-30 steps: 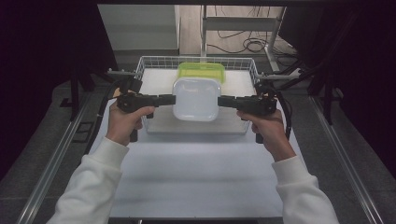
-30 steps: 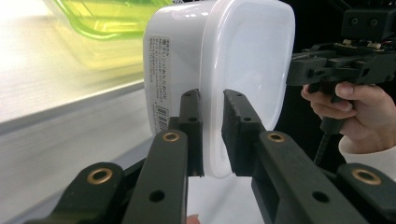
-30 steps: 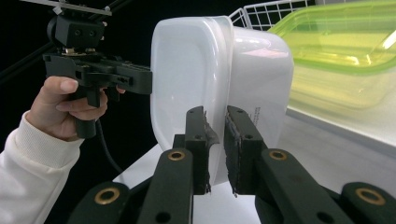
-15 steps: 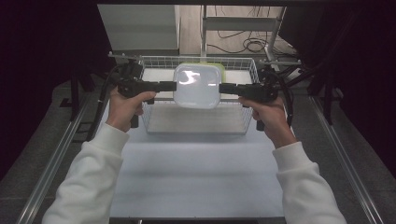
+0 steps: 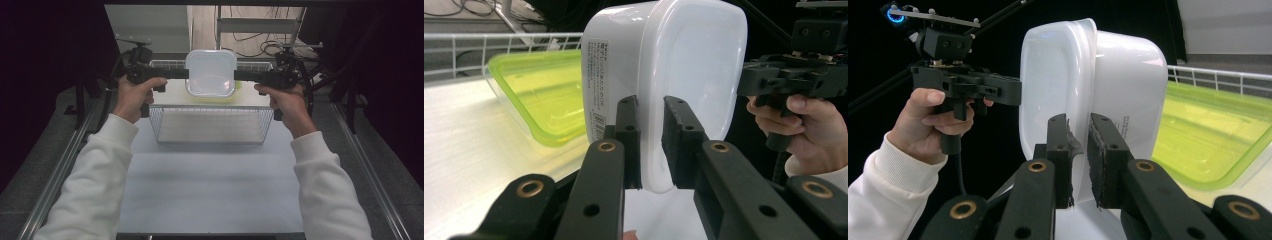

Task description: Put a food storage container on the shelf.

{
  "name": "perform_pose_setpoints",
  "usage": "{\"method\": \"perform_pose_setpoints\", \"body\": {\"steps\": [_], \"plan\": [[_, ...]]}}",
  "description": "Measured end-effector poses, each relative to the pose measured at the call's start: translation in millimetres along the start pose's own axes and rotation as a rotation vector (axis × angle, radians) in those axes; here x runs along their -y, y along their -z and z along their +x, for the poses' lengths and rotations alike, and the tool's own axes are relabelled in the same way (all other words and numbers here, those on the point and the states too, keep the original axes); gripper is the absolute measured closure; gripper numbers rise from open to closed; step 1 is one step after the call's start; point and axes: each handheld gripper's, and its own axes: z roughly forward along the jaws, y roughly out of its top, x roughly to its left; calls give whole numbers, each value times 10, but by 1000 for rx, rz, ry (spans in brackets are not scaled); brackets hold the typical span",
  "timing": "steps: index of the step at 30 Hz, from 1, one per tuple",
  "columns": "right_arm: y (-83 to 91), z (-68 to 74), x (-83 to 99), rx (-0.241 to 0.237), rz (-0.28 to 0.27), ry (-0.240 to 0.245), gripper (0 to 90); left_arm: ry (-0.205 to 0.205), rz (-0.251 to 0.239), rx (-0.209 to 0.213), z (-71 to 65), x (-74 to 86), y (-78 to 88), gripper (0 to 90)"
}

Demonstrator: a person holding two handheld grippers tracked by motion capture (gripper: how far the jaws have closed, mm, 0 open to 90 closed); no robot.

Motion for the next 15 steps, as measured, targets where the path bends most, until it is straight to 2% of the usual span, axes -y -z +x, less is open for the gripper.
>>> {"method": "perform_pose_setpoints", "body": {"steps": [8,11,15], "plan": [[-50,-188,-129,0,-6,-27,795,26,14,-4,116,-198,-131,785],[-92,-320,-172,4,2,-63,796,36,28,-15,177,-269,-208,787],[-153,-452,-198,4,3,-99,794,89,30,-10,290,-318,-294,786]]}}
